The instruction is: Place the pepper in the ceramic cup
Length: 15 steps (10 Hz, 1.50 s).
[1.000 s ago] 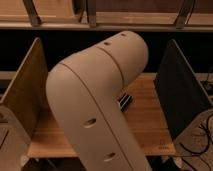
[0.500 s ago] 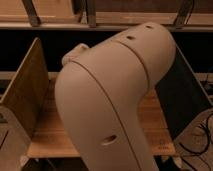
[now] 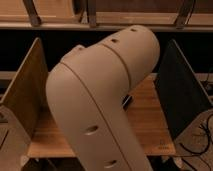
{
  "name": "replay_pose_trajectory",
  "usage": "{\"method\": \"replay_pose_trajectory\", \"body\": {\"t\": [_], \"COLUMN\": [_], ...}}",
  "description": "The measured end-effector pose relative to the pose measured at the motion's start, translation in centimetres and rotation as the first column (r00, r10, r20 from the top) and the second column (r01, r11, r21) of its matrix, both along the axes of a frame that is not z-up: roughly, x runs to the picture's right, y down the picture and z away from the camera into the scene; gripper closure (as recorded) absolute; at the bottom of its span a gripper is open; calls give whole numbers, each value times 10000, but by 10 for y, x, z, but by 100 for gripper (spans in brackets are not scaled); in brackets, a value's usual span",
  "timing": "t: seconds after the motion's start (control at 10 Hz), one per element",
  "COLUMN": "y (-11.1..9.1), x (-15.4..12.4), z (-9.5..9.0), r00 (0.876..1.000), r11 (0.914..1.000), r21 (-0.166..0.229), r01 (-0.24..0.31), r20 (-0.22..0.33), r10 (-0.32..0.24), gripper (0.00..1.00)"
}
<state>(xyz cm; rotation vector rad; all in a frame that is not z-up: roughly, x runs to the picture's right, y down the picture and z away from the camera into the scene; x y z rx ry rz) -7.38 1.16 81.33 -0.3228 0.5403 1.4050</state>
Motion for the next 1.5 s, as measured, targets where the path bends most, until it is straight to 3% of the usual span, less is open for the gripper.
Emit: {"method": "replay_pose_trajectory", "body": {"t": [0.3, 0.5, 0.9, 1.2, 1.5], "y": [-19, -21, 5, 13, 16], "x": [34, 60, 91, 109, 115], "z": [1, -4, -6, -9, -12], "r00": [9952, 9854, 9648, 9489, 9448], "r11": [9966, 9882, 9726, 9623, 9615], "r21": [463, 740, 670, 669, 606], "r01": [-676, -1342, -2225, -2638, -2680], "r20": [-678, -957, -1283, -1613, -1787], "r10": [707, 1410, 2295, 2714, 2746], "gripper": [100, 100, 100, 100, 98]}}
